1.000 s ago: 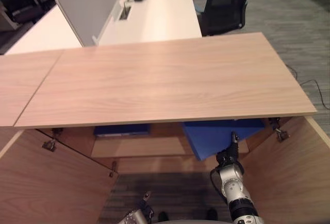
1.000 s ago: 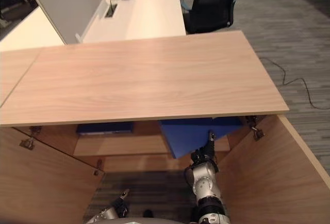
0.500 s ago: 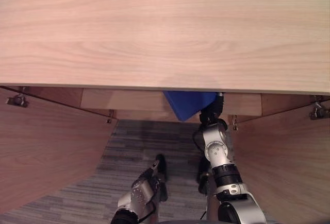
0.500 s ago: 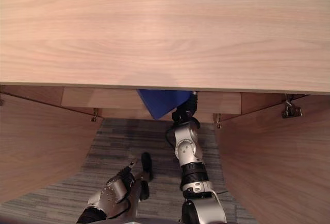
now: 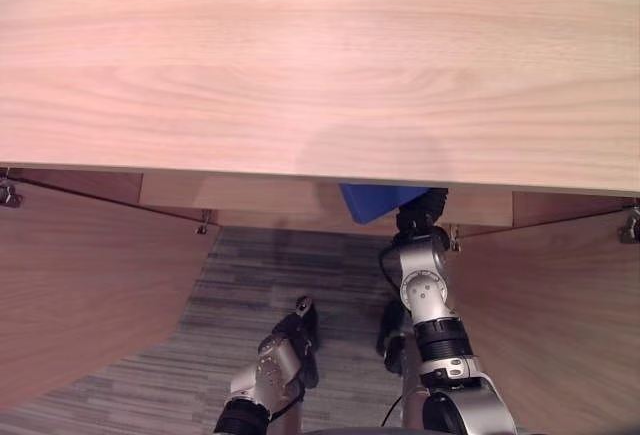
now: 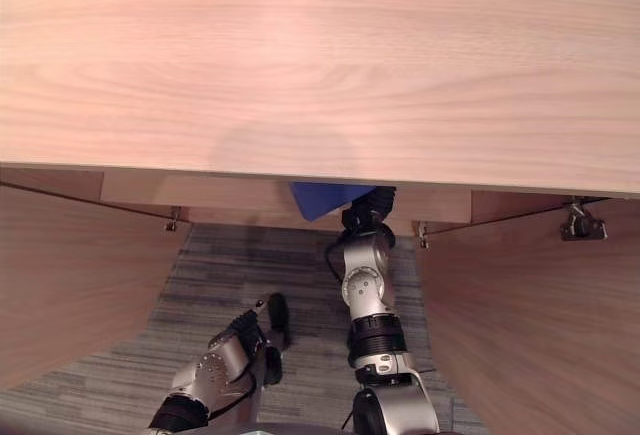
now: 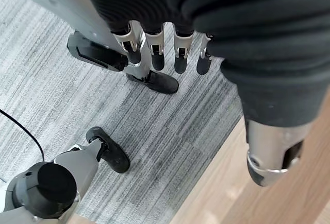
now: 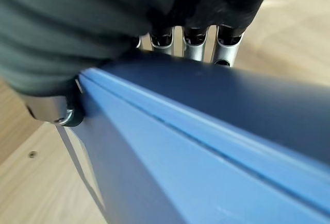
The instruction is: Put the empty folder in the office cabinet
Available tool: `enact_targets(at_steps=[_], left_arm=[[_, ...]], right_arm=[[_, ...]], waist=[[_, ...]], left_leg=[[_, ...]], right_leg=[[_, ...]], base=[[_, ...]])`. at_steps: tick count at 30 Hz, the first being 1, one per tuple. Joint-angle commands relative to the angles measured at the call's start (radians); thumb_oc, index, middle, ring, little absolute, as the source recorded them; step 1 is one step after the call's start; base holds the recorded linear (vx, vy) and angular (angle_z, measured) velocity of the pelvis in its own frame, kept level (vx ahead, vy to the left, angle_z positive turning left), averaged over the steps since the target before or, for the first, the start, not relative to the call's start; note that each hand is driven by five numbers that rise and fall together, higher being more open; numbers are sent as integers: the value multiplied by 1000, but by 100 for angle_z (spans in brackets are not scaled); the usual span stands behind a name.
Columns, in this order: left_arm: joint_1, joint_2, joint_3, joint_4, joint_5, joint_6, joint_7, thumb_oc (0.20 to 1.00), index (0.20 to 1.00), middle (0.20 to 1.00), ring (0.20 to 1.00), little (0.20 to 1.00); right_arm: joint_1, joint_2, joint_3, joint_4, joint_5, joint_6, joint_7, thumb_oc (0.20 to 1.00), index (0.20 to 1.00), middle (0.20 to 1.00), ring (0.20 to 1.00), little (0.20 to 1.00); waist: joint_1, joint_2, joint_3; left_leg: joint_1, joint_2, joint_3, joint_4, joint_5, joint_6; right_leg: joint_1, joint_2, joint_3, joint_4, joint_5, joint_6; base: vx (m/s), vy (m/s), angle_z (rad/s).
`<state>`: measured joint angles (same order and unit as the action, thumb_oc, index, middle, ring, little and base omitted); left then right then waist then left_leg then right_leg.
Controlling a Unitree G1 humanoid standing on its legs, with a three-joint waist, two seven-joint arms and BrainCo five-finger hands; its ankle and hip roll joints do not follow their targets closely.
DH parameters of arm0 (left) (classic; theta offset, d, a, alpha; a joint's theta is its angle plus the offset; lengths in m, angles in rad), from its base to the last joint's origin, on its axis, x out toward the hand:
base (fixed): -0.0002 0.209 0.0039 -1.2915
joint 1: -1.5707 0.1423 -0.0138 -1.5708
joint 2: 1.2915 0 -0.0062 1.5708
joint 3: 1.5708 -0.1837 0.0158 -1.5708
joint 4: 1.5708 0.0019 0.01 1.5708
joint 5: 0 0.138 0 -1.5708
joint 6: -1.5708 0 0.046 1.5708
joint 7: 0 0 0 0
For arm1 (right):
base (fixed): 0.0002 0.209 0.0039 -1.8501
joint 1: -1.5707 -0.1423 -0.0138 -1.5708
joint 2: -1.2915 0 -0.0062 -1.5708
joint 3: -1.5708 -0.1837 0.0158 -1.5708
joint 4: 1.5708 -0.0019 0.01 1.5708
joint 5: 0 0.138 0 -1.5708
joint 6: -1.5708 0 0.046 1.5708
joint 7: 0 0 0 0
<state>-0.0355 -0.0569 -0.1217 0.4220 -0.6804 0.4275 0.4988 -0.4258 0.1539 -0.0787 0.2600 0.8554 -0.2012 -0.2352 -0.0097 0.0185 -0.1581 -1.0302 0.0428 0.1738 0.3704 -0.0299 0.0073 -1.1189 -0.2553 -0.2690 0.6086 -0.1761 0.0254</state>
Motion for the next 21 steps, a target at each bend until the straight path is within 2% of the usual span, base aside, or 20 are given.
enact_targets(at_steps=[1, 11, 13, 14, 15, 17, 18, 21], left_arm=[[-16, -92, -33, 4, 3, -1, -2, 1000, 1000, 1000, 1000, 1000], [-61, -103, -78, -88, -14, 4, 9, 1000, 1000, 1000, 1000, 1000], [-67, -105, -91, -113, -16, 10, 14, 1000, 1000, 1000, 1000, 1000], [-72, -104, -94, -122, -18, 13, 18, 1000, 1000, 1000, 1000, 1000], [-75, -107, -93, -128, -23, 14, 22, 1000, 1000, 1000, 1000, 1000], [-76, -105, -98, -143, -31, 20, 30, 1000, 1000, 1000, 1000, 1000], [-79, -103, -98, -144, -32, 21, 31, 1000, 1000, 1000, 1000, 1000], [-84, -95, -98, -151, -31, 27, 41, 1000, 1000, 1000, 1000, 1000]], right_arm=[[-159, 257, -47, -119, 59, -78, 25, 200, 200, 200, 200, 200], [-297, 272, -105, -127, 88, -141, -42, 200, 200, 200, 200, 200], [-386, 272, -153, -79, 91, -168, -72, 200, 200, 200, 200, 200], [-431, 268, -184, -57, 96, -180, -85, 200, 200, 200, 200, 200], [-453, 269, -193, -47, 98, -185, -94, 200, 200, 200, 200, 200], [-513, 265, -221, -18, 93, -200, -121, 200, 200, 200, 200, 200], [-522, 263, -227, -15, 92, -200, -121, 200, 200, 200, 200, 200], [-595, 268, -256, 24, 95, -209, -166, 200, 200, 200, 200, 200]], waist=[[1, -25, 27], [11, -10, 58], [16, -5, 69], [19, -1, 82], [22, 0, 79], [27, 5, 96], [29, 3, 92], [35, 6, 103]], left_leg=[[-22, 6, -24, 144, -136, -18], [-128, 15, -21, 217, -149, -18], [-147, 15, -21, 222, -146, -17], [-166, 14, -29, 226, -126, -17], [-161, 19, -18, 227, -140, -18], [-181, 15, -28, 225, -119, -17], [-174, 19, -18, 226, -136, -17], [-186, 17, -20, 224, -130, -17]], right_leg=[[30, 38, -22, -4, -40, 57], [-88, 9, -14, 100, -70, 57], [-111, 5, -10, 110, -66, 55], [-126, 7, 1, 110, -48, 54], [-123, 0, -12, 118, -64, 55], [-144, 4, 3, 118, -46, 54], [-138, -2, -10, 123, -61, 55], [-151, -3, -8, 126, -57, 54]], base=[[55, -21, 6], [-9, -14, 3], [-51, -34, 0], [0, 0, 0], [-36, -15, -1], [0, 0, 0], [0, 0, 0], [17, -6, 0]])
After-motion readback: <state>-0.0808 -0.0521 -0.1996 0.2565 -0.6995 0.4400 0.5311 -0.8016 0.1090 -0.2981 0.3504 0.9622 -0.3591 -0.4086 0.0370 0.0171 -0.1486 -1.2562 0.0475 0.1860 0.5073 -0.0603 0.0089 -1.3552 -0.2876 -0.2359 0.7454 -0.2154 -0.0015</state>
